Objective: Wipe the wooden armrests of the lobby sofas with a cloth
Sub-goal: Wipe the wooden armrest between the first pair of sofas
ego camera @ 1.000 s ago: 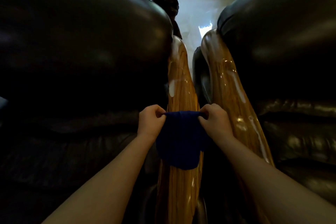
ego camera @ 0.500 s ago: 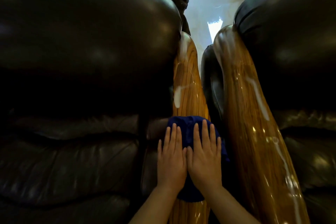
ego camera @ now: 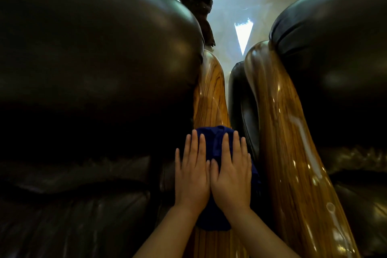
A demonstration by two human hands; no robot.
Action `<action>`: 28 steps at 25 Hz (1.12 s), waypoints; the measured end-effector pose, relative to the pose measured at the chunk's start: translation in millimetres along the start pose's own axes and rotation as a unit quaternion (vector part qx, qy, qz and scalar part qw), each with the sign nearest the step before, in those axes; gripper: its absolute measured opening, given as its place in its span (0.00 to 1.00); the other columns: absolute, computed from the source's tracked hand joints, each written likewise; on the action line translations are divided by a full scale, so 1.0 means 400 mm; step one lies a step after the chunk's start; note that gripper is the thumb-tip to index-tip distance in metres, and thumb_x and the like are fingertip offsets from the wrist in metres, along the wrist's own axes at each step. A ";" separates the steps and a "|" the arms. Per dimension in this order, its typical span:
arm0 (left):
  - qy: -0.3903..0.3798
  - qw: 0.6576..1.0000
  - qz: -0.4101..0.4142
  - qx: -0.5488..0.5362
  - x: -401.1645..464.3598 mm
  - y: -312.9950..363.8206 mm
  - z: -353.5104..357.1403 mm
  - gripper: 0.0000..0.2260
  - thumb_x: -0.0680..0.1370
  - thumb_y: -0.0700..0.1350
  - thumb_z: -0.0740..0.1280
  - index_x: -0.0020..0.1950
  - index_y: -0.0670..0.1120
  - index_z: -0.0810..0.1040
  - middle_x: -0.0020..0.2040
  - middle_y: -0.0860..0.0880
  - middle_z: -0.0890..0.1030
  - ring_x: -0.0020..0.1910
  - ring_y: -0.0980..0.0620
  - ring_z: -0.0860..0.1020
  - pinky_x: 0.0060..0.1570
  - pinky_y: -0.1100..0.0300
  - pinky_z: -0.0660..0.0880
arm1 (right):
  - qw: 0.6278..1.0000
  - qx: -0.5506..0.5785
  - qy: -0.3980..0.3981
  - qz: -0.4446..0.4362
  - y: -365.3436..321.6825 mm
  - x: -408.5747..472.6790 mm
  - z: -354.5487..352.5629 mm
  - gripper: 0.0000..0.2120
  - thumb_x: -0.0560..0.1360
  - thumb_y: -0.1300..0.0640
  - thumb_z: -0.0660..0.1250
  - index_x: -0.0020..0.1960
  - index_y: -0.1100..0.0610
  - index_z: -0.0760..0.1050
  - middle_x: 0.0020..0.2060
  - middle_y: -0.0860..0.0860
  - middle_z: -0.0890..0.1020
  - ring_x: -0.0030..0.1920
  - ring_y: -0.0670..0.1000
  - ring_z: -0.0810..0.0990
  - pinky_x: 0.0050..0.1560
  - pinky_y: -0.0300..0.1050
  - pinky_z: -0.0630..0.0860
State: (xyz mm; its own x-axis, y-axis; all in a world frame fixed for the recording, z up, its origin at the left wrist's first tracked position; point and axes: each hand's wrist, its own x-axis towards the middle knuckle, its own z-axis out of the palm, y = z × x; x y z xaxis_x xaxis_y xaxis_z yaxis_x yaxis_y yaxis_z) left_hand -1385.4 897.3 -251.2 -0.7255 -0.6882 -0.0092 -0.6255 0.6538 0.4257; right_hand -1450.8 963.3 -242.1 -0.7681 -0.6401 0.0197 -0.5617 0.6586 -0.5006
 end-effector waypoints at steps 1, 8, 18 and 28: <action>-0.005 1.000 0.007 -0.006 0.043 -0.003 -0.002 0.26 0.79 0.52 0.44 0.70 0.53 0.31 0.73 0.53 0.33 0.72 0.55 0.33 0.73 0.51 0.38 | 1.000 0.010 -0.002 -0.004 -0.006 0.043 0.001 0.30 0.75 0.45 0.48 0.74 0.48 0.42 0.75 0.49 0.45 0.75 0.48 0.39 0.73 0.52 0.44; -0.023 0.993 0.067 -0.096 0.296 -0.007 -0.013 0.24 0.80 0.48 0.50 0.73 0.52 0.43 0.75 0.55 0.43 0.72 0.60 0.37 0.73 0.56 0.41 | 0.995 0.101 -0.026 -0.006 -0.028 0.289 0.014 0.28 0.77 0.54 0.54 0.74 0.48 0.46 0.76 0.50 0.48 0.75 0.51 0.43 0.74 0.51 0.47; 0.006 0.995 0.028 -0.092 0.287 0.016 -0.011 0.24 0.80 0.45 0.48 0.73 0.43 0.44 0.77 0.46 0.45 0.74 0.53 0.41 0.72 0.58 0.42 | 0.977 0.205 -0.063 -0.016 -0.004 0.313 -0.002 0.25 0.78 0.56 0.54 0.73 0.49 0.53 0.76 0.49 0.51 0.75 0.49 0.48 0.73 0.47 0.47; 0.014 0.999 0.027 0.013 -0.094 0.041 0.013 0.25 0.77 0.50 0.44 0.73 0.45 0.47 0.75 0.47 0.51 0.74 0.51 0.49 0.72 0.47 0.52 | 0.993 0.099 -0.039 -0.045 0.060 -0.071 -0.026 0.28 0.78 0.53 0.52 0.70 0.39 0.40 0.73 0.40 0.41 0.73 0.42 0.38 0.72 0.45 0.44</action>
State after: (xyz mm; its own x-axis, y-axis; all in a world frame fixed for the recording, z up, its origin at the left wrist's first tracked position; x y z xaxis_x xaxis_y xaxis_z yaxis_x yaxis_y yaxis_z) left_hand -1369.8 935.6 -248.7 -0.7509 -0.6593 0.0385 -0.5928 0.6985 0.4008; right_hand -1445.5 1001.4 -245.6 -0.6877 -0.7260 0.0093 -0.5494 0.5120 -0.6603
